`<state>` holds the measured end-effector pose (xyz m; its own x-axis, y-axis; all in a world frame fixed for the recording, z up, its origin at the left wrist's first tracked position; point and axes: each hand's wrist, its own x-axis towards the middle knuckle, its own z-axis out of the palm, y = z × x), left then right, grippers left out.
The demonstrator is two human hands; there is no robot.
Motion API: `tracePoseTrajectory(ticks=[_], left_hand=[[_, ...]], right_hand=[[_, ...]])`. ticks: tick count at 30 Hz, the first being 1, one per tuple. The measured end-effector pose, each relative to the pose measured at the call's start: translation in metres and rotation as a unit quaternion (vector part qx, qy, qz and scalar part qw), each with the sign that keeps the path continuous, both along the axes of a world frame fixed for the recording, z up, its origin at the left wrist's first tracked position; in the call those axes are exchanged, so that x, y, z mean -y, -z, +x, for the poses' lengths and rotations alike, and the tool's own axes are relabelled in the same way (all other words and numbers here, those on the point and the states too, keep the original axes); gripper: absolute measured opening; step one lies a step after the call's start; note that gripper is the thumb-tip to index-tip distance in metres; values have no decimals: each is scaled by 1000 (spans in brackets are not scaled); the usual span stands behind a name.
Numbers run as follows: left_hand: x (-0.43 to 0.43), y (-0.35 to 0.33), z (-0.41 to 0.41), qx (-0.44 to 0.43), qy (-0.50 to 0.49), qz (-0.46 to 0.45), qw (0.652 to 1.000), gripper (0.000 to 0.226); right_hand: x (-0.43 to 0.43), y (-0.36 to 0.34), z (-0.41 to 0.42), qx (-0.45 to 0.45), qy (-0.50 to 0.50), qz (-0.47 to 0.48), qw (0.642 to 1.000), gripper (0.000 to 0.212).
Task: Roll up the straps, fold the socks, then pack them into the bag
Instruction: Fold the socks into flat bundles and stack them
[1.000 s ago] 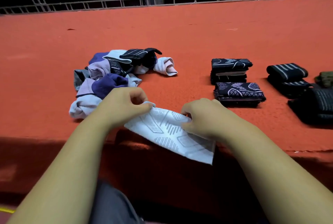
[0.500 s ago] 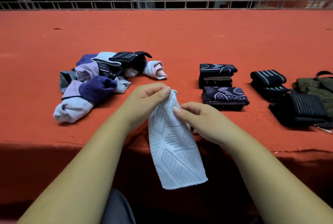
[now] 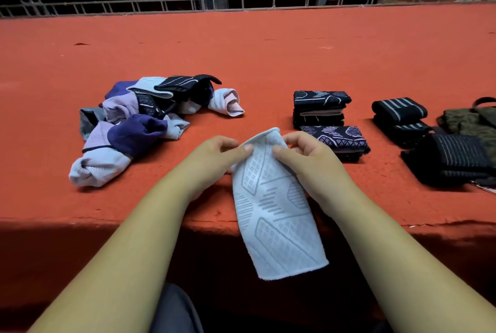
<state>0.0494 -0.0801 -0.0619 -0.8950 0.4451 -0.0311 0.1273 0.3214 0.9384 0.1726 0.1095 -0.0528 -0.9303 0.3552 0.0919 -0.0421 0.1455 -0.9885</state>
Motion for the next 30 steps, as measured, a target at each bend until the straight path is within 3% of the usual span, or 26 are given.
tracePoseTrajectory(ticks=[3,8,13,17,20,23,30], left_hand=[[-6,0,1,87,-9,136,987,44],[-14,-13,6,173,-9,288,942,37],[-11,-2,10,201,120,170,957,42],[-18,-7,17,146,66,178,971,32],[-18,-7,12,114,38,202,972,26],[-16,-7,10,101,37,196,975,25],[-6,-3,10,126,136,102,977,32]], right_hand=[[-3,-6,2,3,20,20,1000,25],[-10,-8,4,-29,45,10,999,17],[-15,-6,4,-69,77,11,995,24],[-20,-10,10,3,25,-11,1000,25],[-29,-7,16,95,-49,77,991,23],[-33,-3,18,73,-56,44,995,19],[-36,2,18,50,-62,24,997,17]])
